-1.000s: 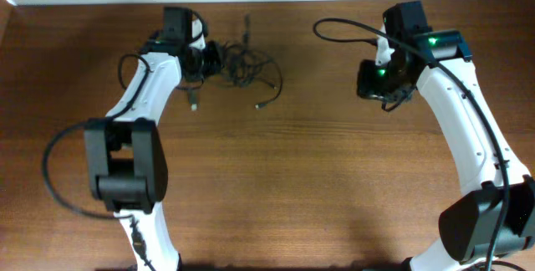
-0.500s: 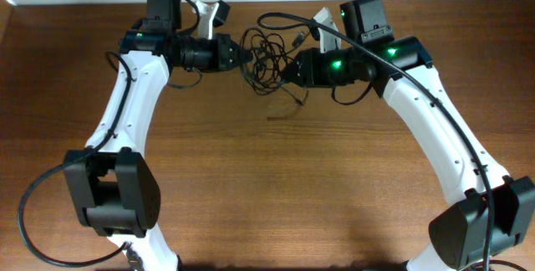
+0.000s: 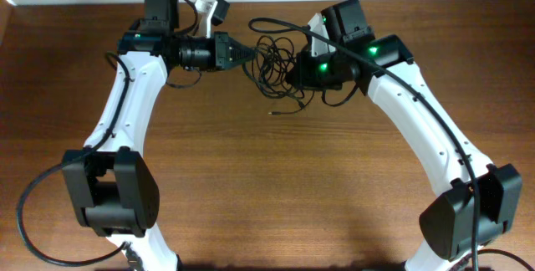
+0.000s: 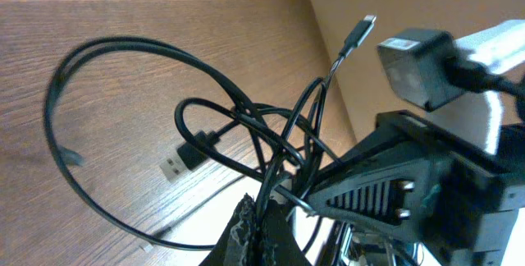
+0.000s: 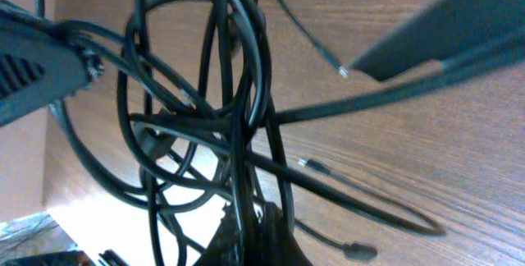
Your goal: Untangle cables
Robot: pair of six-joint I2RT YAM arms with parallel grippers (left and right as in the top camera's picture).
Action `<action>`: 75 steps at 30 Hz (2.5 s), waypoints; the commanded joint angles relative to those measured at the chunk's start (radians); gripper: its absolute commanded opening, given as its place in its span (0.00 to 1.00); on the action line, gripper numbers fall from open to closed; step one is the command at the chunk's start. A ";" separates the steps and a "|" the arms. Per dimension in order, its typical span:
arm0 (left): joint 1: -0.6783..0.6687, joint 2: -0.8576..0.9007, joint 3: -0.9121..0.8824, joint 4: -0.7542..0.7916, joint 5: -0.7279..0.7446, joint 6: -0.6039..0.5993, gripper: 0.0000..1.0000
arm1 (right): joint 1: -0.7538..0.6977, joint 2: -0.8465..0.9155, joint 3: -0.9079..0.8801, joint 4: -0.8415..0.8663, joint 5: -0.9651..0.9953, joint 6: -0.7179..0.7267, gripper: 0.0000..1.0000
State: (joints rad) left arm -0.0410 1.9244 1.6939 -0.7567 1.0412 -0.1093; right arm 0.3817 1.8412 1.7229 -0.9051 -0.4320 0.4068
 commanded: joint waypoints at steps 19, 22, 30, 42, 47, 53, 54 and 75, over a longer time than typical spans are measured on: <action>0.114 -0.005 0.020 0.190 0.252 0.057 0.00 | -0.414 0.003 -0.035 -0.244 -0.394 -0.453 0.71; 0.066 -0.005 0.020 0.270 0.368 -0.013 0.00 | -0.351 0.002 -0.028 -0.179 -0.431 -0.452 0.72; -0.007 -0.005 0.020 0.268 0.283 -0.180 0.00 | -0.073 0.002 0.137 -0.164 -0.215 -0.374 0.68; 0.007 -0.005 0.020 0.270 0.298 -0.481 0.00 | 0.072 0.013 0.130 -0.199 0.157 -0.404 0.11; 0.011 -0.005 0.020 0.172 -0.006 -0.344 0.01 | 0.061 -0.040 0.266 -0.257 0.156 -0.372 0.04; 0.011 -0.004 0.020 -0.044 -0.541 -0.288 0.12 | -0.118 -0.203 0.432 -0.327 0.138 -0.233 0.04; 0.011 -0.004 0.020 -0.058 -0.644 -0.277 0.16 | -0.172 -0.240 0.432 -0.325 0.082 -0.233 0.04; -0.146 0.223 -0.003 -0.226 -0.697 0.126 0.39 | -0.454 -0.080 0.430 -0.550 -0.154 -0.351 0.44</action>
State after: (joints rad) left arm -0.1741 2.1040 1.6989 -0.9771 0.3431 0.0269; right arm -0.0776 1.7611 2.1525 -1.4551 -0.5991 0.0704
